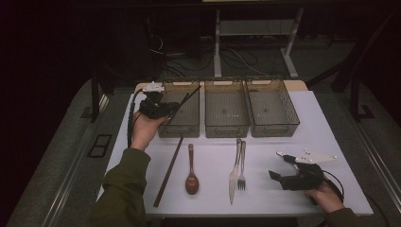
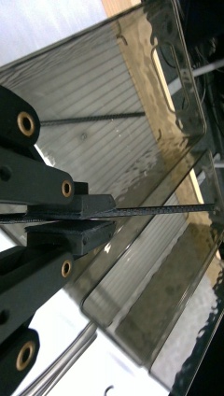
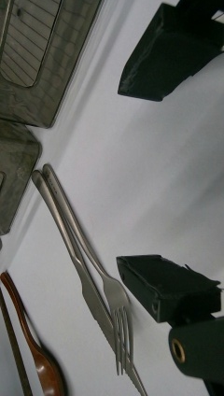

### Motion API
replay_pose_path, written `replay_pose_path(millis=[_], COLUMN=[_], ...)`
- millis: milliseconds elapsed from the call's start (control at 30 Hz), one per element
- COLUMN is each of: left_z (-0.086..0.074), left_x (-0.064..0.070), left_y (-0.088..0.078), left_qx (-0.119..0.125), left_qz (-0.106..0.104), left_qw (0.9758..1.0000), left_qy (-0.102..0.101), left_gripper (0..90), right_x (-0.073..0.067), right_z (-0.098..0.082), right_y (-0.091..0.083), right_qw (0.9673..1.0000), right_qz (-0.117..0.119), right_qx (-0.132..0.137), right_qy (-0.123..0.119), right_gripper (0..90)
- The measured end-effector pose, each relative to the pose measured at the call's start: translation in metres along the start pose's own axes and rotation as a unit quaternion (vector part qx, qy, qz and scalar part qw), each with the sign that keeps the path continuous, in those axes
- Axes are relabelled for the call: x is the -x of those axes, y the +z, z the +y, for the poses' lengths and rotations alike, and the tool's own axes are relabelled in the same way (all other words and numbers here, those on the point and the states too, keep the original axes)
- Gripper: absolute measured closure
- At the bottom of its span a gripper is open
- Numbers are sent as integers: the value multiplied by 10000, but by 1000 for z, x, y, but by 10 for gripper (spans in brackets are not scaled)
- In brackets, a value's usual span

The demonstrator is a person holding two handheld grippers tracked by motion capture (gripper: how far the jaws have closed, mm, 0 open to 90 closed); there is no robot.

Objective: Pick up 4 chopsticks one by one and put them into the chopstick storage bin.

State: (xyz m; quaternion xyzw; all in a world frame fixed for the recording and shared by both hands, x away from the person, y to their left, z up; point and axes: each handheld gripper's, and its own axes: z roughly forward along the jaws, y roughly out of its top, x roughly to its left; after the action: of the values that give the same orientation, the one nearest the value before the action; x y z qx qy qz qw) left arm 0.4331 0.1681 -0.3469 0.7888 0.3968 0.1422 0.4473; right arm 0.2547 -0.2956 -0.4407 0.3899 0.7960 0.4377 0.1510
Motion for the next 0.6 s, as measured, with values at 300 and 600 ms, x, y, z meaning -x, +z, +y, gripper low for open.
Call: replay_pose_path(millis=[300,600], left_z=[9,17], left_x=[-14,-26], left_y=[21,41], left_qx=[-15,-27], left_qz=[235,392], left_qw=[9995,9986], left_qy=[-200,-368], left_gripper=[854,853], right_x=[0,1], right_z=[0,0], right_y=[0,-1], right_qw=[10000,10000], right_qz=[3,14], right_qx=[6,18], right_qy=[-3,-20], right_gripper=[142,142])
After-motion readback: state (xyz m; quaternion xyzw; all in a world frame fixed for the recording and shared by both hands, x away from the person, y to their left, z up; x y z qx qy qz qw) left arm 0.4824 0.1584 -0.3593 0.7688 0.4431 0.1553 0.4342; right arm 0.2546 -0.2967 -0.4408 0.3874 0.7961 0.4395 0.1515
